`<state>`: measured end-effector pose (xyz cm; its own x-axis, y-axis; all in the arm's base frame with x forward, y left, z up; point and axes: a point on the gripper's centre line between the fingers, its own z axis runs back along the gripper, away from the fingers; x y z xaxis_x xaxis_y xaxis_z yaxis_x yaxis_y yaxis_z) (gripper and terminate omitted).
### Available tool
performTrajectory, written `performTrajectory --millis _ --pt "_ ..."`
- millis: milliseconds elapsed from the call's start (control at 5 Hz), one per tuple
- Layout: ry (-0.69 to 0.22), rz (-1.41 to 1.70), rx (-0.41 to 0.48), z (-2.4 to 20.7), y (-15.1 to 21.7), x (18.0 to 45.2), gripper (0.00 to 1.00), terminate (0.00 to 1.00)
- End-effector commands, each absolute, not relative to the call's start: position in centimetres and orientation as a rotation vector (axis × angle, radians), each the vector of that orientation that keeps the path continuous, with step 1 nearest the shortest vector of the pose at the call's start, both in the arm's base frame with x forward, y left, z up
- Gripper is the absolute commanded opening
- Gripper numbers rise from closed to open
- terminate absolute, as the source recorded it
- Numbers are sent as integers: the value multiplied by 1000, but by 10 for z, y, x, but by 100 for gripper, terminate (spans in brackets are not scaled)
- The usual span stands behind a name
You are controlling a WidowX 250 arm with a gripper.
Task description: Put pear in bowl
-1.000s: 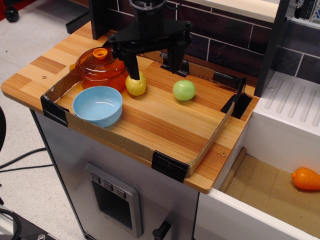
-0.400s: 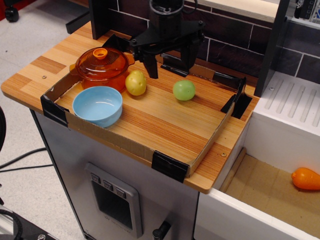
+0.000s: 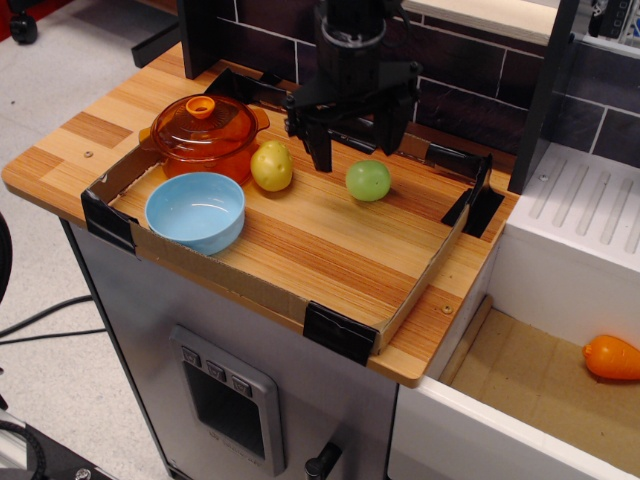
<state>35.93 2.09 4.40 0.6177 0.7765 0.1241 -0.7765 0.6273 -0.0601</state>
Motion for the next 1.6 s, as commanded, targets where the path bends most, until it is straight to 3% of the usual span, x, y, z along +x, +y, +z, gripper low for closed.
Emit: performTrajectory --millis 0,200,400,600,1000,1200,1400 --pt "-155 848 -21 41 16 383 100 0" --pt "-123 809 -11 30 8 384 100 0" --pt "-121 759 42 18 8 379 0 0" --pt "-129 742 -9 39 12 374 0 0" --pt "-206 669 -124 104 30 352 0 0" --pt "-182 631 -149 117 51 332 0 0" --pt "-118 609 -100 106 76 302 0 0"
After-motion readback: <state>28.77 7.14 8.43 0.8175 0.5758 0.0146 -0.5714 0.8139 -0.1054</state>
